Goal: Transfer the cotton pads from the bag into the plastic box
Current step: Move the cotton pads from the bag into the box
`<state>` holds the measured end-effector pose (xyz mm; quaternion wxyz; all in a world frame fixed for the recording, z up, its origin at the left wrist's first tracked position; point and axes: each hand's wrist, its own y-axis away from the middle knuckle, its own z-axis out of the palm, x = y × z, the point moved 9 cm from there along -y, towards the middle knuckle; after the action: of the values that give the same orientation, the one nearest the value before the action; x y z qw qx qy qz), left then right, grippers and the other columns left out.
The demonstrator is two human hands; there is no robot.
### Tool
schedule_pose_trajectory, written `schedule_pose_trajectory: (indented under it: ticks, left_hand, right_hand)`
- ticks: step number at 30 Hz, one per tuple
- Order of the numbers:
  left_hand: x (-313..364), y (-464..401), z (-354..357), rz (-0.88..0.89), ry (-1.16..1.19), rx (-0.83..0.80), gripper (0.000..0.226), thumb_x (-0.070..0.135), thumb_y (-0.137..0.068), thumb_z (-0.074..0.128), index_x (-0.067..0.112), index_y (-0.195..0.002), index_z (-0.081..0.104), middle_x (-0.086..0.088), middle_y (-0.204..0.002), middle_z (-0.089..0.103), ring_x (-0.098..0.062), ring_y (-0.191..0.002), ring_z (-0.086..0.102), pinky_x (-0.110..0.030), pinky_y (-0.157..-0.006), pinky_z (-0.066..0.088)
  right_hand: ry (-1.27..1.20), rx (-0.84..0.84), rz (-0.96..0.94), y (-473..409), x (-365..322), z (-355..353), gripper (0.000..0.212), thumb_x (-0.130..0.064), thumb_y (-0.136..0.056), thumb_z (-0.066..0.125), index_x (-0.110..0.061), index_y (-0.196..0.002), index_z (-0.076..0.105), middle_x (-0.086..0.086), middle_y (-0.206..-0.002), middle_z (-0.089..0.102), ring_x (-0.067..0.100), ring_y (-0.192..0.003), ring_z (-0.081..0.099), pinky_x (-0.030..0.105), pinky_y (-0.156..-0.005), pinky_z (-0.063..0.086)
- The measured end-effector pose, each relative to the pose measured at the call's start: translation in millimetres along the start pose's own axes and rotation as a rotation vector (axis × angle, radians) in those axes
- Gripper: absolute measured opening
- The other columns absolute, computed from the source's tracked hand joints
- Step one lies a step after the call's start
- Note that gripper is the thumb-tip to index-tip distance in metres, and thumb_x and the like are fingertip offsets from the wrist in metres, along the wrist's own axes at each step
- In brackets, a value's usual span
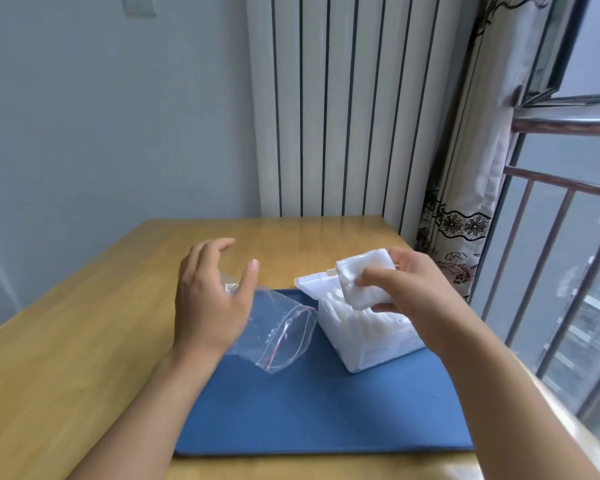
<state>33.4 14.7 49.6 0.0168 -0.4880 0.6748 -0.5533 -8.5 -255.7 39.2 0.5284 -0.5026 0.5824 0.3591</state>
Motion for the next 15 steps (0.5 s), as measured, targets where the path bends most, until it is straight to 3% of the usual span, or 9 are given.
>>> schedule_pose_trajectory:
  ticks: [3,5,9,12,15]
  left_hand:
    - [75,22,4,0.378,0.117,-0.118,0.033,0.029,-0.087,0.069,0.009,-0.113,0.068,-0.002,-0.114,0.066,-0.019,-0.108,0.060,-0.027,-0.097,0.045]
    - [101,44,23,0.484,0.198,-0.303,0.032,0.031,-0.085,0.071,0.013,-0.111,0.068,0.003,-0.111,0.067,-0.016,-0.105,0.061,-0.028,-0.095,0.048]
    - [95,67,63,0.336,0.203,-0.592,0.034,0.043,-0.080,0.072,0.030,-0.107,0.057,0.020,-0.101,0.059,-0.001,-0.098,0.054,-0.022,-0.085,0.047]
    - [83,69,69,0.265,0.203,-0.632,0.033,0.044,-0.080,0.074,0.034,-0.104,0.053,0.021,-0.090,0.052,0.002,-0.087,0.049,-0.013,-0.074,0.040]
    - [82,70,75,0.303,0.178,-0.685,0.026,0.044,-0.084,0.068,0.035,-0.107,0.060,0.024,-0.098,0.060,-0.003,-0.094,0.051,-0.013,-0.074,0.037]
  right_hand:
    - [0.276,0.059,0.025,-3,7,-3,0.021,-0.020,-0.074,0.077,-0.007,-0.089,0.069,0.004,-0.073,0.067,0.014,-0.056,0.058,0.021,-0.046,0.043]
    - [0.389,0.042,0.029,-4,12,2,0.031,-0.027,-0.069,0.077,-0.003,-0.084,0.064,0.003,-0.066,0.058,0.016,-0.053,0.052,0.024,-0.049,0.039]
    - [0.531,-0.048,0.018,-2,14,14,0.030,-0.029,-0.078,0.071,-0.014,-0.071,0.046,-0.002,-0.067,0.042,0.015,-0.057,0.040,0.024,-0.048,0.032]
    - [0.680,-0.069,-0.043,0,11,19,0.035,-0.032,-0.082,0.070,-0.018,-0.068,0.041,-0.005,-0.066,0.043,0.012,-0.058,0.040,0.026,-0.050,0.029]
    - [0.786,-0.041,-0.083,0,8,19,0.032,-0.030,-0.079,0.072,-0.018,-0.071,0.043,-0.004,-0.068,0.046,0.013,-0.059,0.041,0.029,-0.051,0.030]
